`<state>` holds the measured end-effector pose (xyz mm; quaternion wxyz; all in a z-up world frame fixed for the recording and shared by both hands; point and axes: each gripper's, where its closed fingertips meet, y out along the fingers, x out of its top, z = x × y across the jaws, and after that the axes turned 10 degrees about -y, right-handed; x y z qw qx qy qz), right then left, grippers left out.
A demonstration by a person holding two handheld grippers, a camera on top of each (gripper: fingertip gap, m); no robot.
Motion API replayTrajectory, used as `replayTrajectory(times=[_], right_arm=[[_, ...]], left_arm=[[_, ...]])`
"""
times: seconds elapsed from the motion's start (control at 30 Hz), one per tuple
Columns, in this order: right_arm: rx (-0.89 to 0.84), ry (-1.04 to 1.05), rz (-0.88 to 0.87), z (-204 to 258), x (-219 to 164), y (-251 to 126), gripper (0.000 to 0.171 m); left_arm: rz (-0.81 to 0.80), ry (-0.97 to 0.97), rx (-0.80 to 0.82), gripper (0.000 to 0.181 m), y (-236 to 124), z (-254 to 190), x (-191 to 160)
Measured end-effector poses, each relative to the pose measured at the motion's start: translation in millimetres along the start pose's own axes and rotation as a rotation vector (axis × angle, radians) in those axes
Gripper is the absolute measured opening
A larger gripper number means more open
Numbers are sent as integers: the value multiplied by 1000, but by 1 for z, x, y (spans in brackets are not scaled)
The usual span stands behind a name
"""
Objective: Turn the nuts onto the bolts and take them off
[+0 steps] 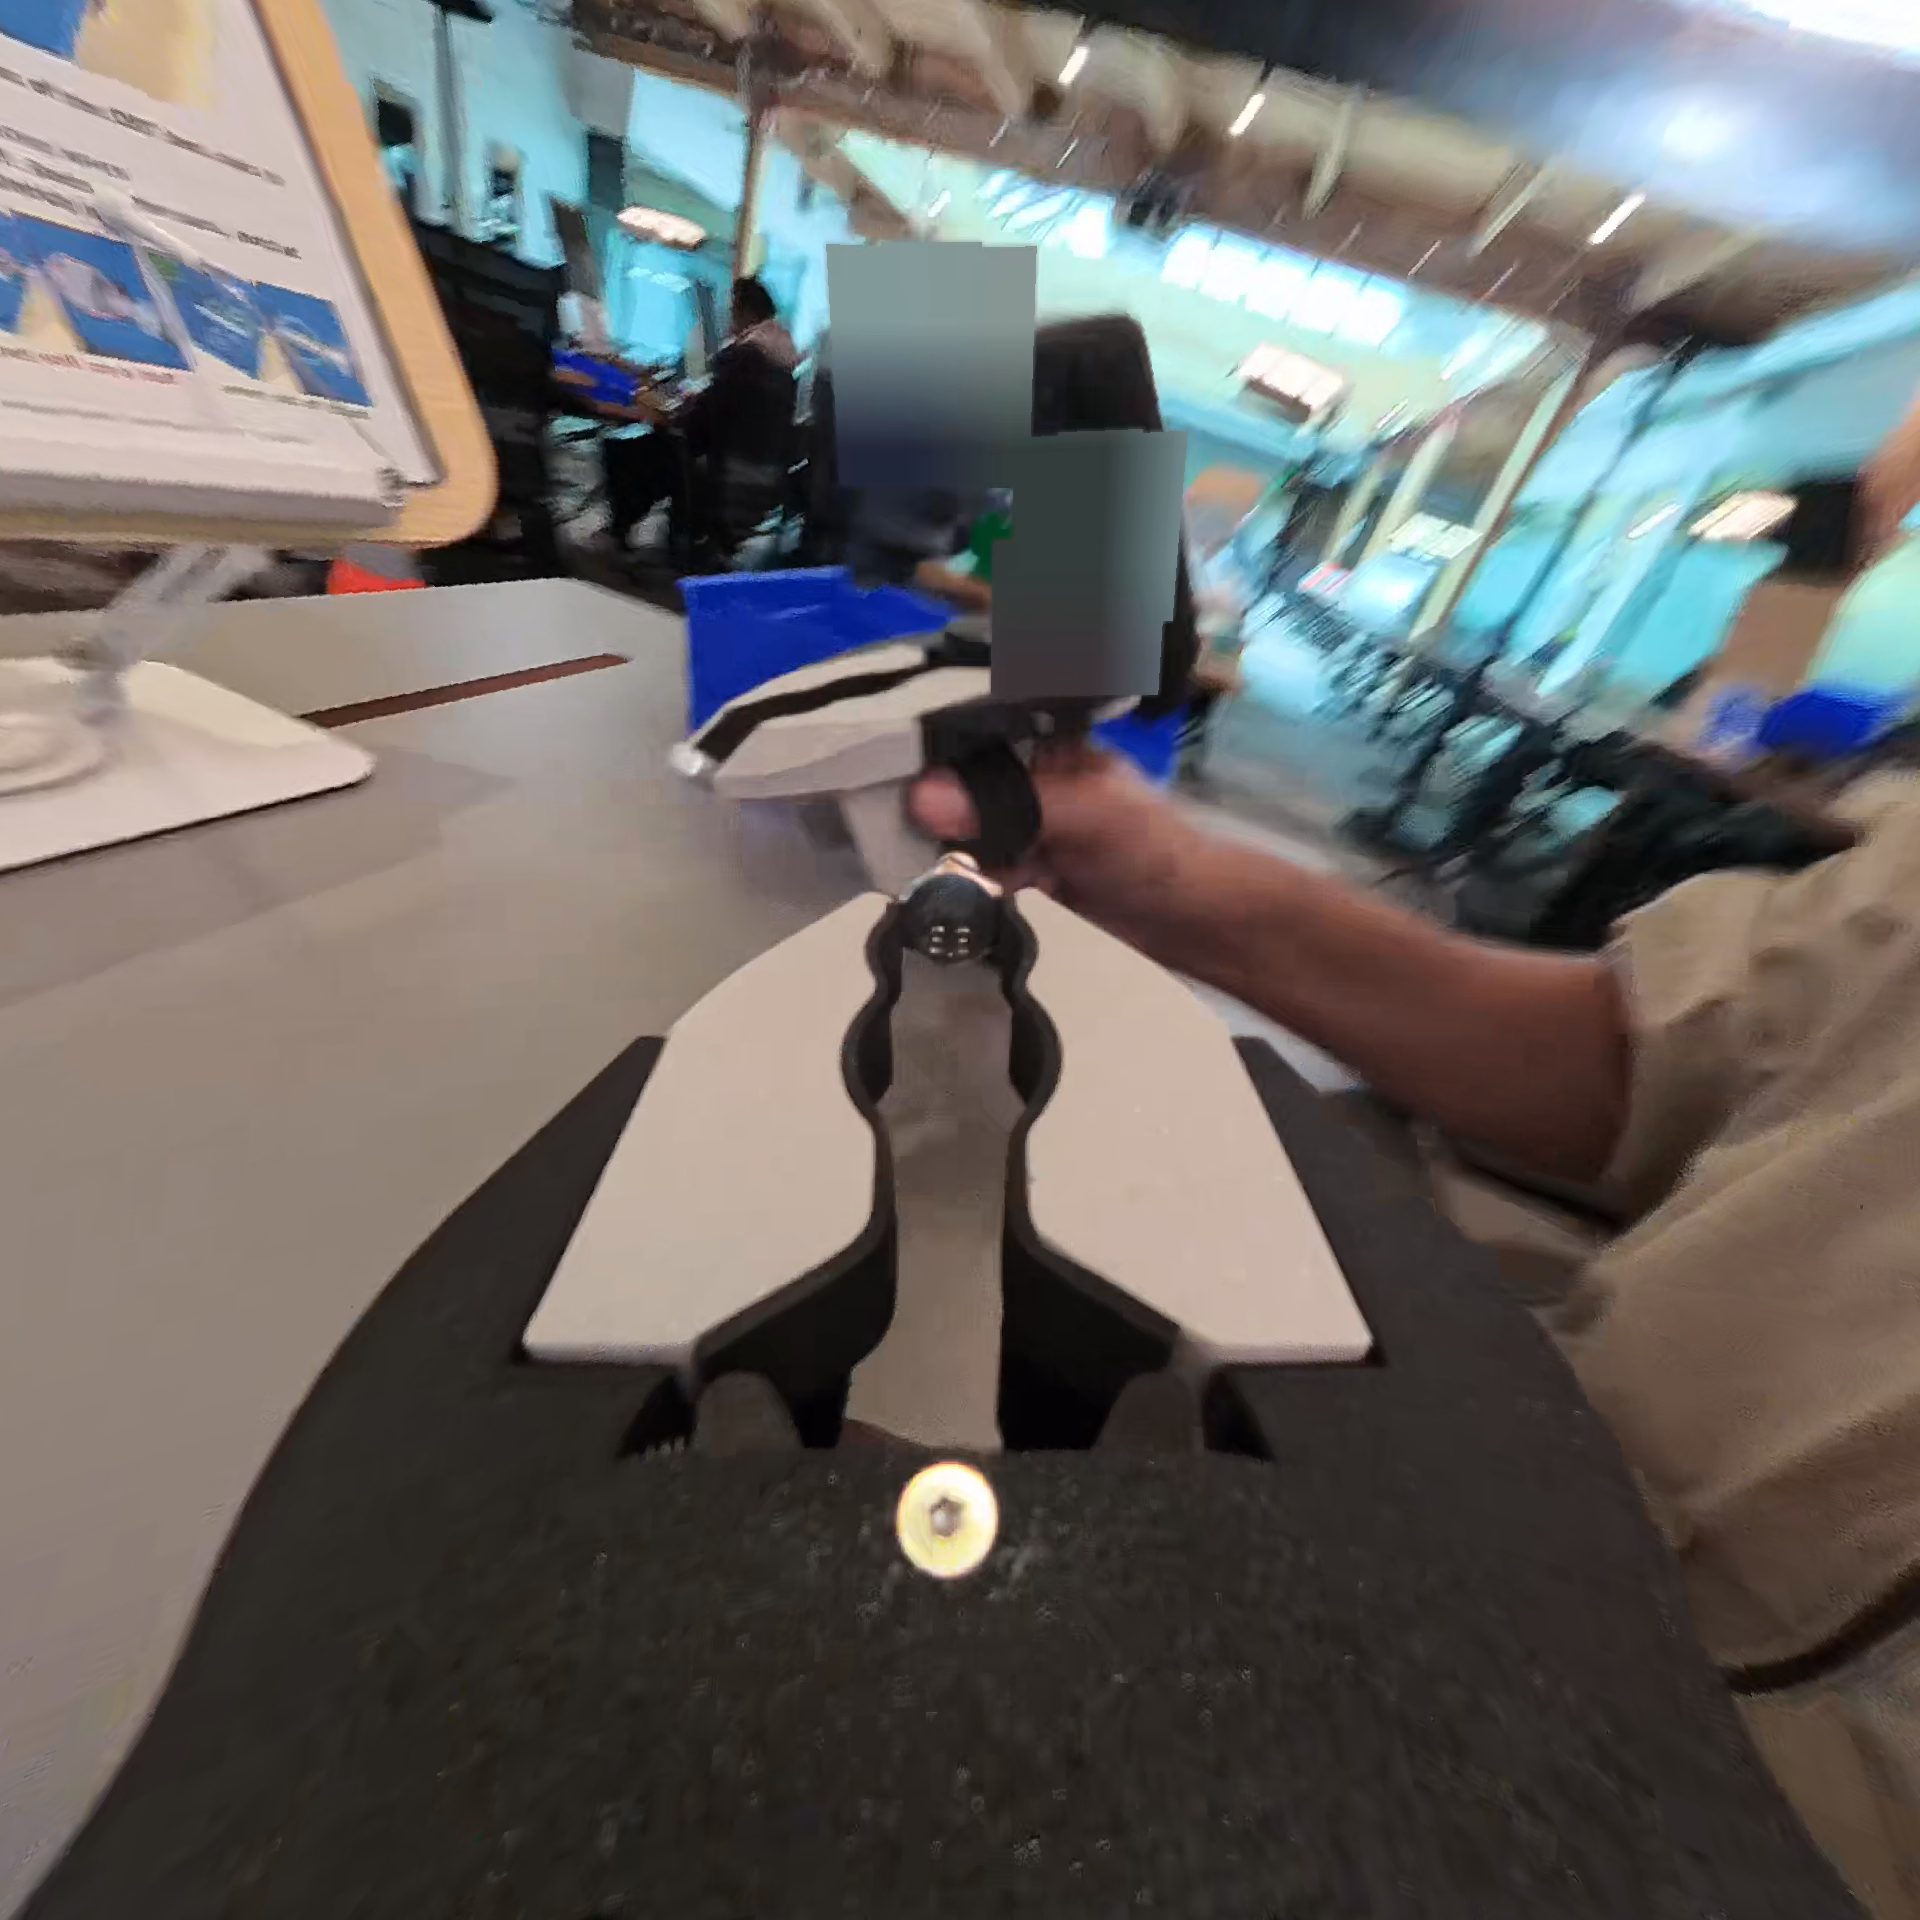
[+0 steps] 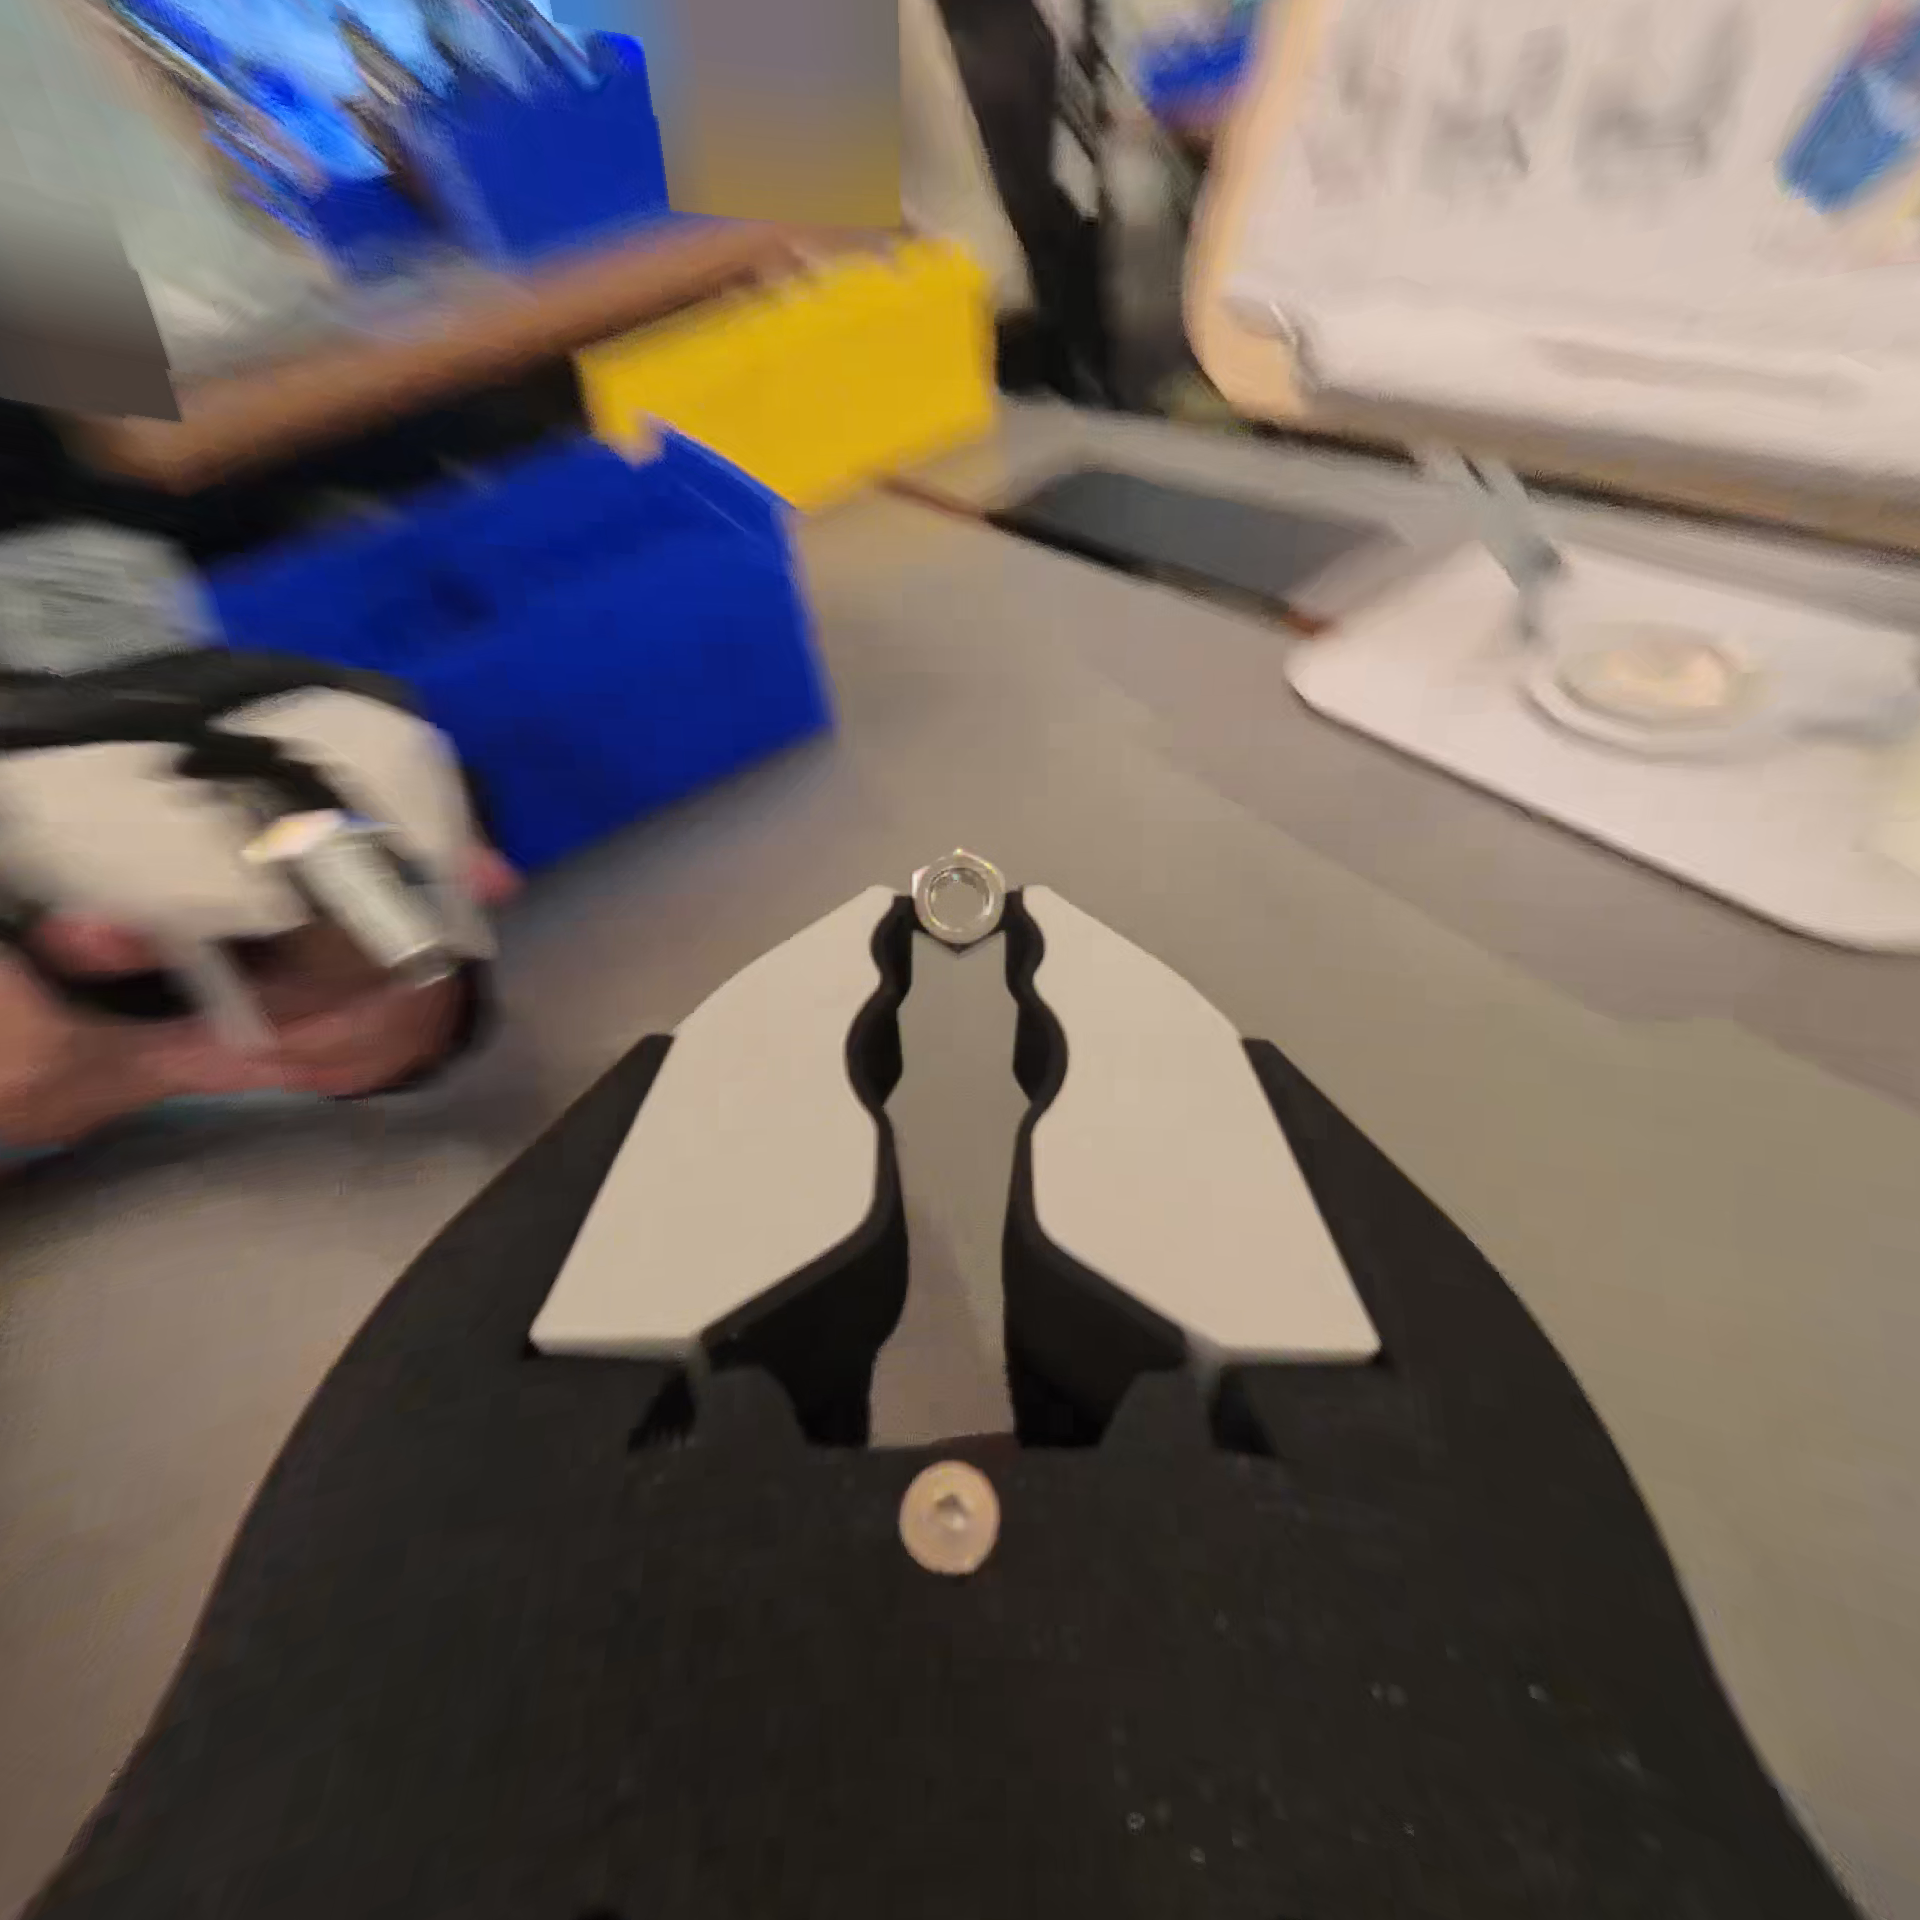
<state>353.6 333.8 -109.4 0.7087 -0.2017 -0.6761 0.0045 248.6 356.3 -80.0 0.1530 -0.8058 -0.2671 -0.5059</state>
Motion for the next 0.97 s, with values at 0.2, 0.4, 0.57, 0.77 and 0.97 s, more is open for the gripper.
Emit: replayTrajectory(times=[0.2,0.4,0.57,0.77,0.97], right_arm=[[375,54,-539,50,61,-76,17],[475,-83,-705,84,84,-97,17],[419,-188,-736,93,89,-96,17],[405,-246,-751,95,92,-98,17],[431,-311,-733,100,97,-101,17]], left_arm=[[-111,-291,-302,17,11,-25,37],[-136,-466,-458,17,29,-50,59],[-147,-639,-567,17,34,-55,63],[-112,-781,-624,17,36,-55,56],[-101,-881,-685,17,34,-59,58]])
